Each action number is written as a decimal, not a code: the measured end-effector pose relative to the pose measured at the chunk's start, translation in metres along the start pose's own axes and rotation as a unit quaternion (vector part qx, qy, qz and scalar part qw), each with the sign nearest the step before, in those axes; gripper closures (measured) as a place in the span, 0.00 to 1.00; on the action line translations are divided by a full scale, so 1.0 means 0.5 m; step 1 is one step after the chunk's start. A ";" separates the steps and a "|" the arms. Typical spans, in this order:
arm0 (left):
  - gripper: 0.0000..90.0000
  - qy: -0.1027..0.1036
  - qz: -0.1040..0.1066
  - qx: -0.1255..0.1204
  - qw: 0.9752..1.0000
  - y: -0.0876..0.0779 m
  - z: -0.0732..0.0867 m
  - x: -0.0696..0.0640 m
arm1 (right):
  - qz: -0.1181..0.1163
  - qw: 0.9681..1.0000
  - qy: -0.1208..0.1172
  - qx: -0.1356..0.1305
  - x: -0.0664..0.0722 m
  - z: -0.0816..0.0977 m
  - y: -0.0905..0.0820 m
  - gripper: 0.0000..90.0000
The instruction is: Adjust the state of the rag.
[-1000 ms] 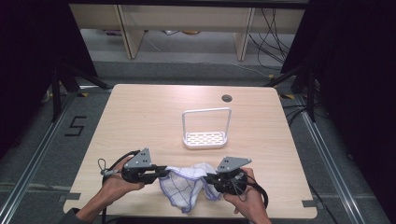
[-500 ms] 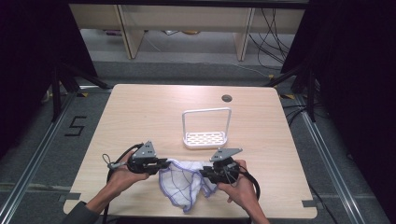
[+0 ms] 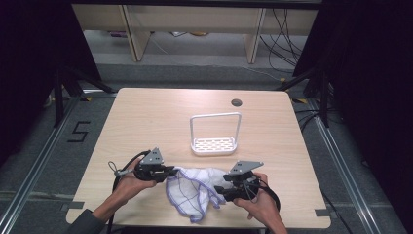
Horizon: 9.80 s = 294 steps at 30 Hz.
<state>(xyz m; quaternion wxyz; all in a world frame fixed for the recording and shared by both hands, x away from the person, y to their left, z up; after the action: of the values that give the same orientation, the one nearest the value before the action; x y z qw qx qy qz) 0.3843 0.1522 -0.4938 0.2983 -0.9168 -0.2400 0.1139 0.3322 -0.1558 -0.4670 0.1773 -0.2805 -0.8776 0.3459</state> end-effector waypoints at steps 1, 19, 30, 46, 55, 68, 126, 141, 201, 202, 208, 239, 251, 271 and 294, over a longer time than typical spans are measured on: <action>0.92 0.003 -0.002 0.003 1.000 -0.001 0.000 0.001 | 0.004 1.000 -0.004 0.005 0.007 0.004 -0.001 0.53; 0.92 -0.003 0.004 0.003 1.000 0.000 0.002 0.000 | 0.042 0.995 -0.055 0.073 0.034 0.061 0.049 0.86; 0.92 0.004 0.011 -0.016 1.000 -0.042 -0.014 -0.017 | 0.058 0.997 -0.057 0.001 0.016 0.023 -0.050 1.00; 0.92 -0.007 -0.015 0.022 1.000 0.036 -0.029 0.022 | 0.121 0.991 -0.041 0.043 -0.132 -0.049 0.004 1.00; 0.73 -0.013 -0.020 0.039 0.999 0.057 -0.020 0.025 | 0.113 0.990 -0.015 0.082 -0.164 -0.039 0.059 0.96; 0.46 -0.045 -0.006 0.002 0.999 -0.078 0.037 -0.094 | 0.072 0.997 0.023 0.018 -0.041 0.020 -0.056 0.59; 0.62 -0.011 0.013 0.015 1.000 -0.077 0.072 -0.119 | 0.082 0.997 -0.002 -0.007 0.006 0.119 -0.155 0.53; 0.47 -0.078 -0.085 0.005 0.993 -0.022 0.034 0.037 | 0.114 0.992 0.060 0.007 -0.149 0.009 -0.013 0.51; 0.97 -0.017 0.003 -0.078 0.997 -0.086 -0.022 -0.068 | 0.105 0.992 -0.028 -0.068 -0.081 0.005 -0.129 0.98; 0.97 -0.005 0.010 -0.074 0.997 -0.091 -0.010 -0.090 | 0.099 0.993 -0.024 -0.065 -0.068 0.019 -0.132 0.98; 0.97 0.004 0.032 -0.061 0.998 -0.092 0.020 -0.127 | 0.102 0.993 -0.026 -0.059 -0.054 0.056 -0.134 0.98; 0.56 -0.011 0.090 -0.030 0.995 -0.077 0.085 -0.187 | 0.099 0.995 -0.016 -0.014 0.016 0.159 -0.141 0.68; 0.56 0.007 0.103 -0.001 0.995 -0.062 0.087 -0.197 | 0.111 0.993 -0.031 0.010 0.018 0.148 -0.158 0.97; 0.56 -0.011 0.096 -0.007 0.995 -0.063 0.089 -0.193 | 0.093 0.993 -0.044 0.062 0.041 0.158 -0.144 0.99; 0.49 -0.049 0.009 0.023 0.999 -0.018 0.033 -0.028 | 0.130 0.988 0.081 0.033 0.009 0.182 -0.126 0.53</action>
<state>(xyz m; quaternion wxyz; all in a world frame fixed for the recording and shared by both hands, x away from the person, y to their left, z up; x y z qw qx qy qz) 0.3633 0.1597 -0.5004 0.3067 -0.9051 -0.2430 0.1666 0.2592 -0.2373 -0.4856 0.2102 -0.4131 -0.8049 0.3706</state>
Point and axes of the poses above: each handheld gripper's, and its own axes: y roughly forward along the jaws, z roughly out of its underside, x roughly to its left, the point moved 1 cm from there along y, roughly forward along the jaws
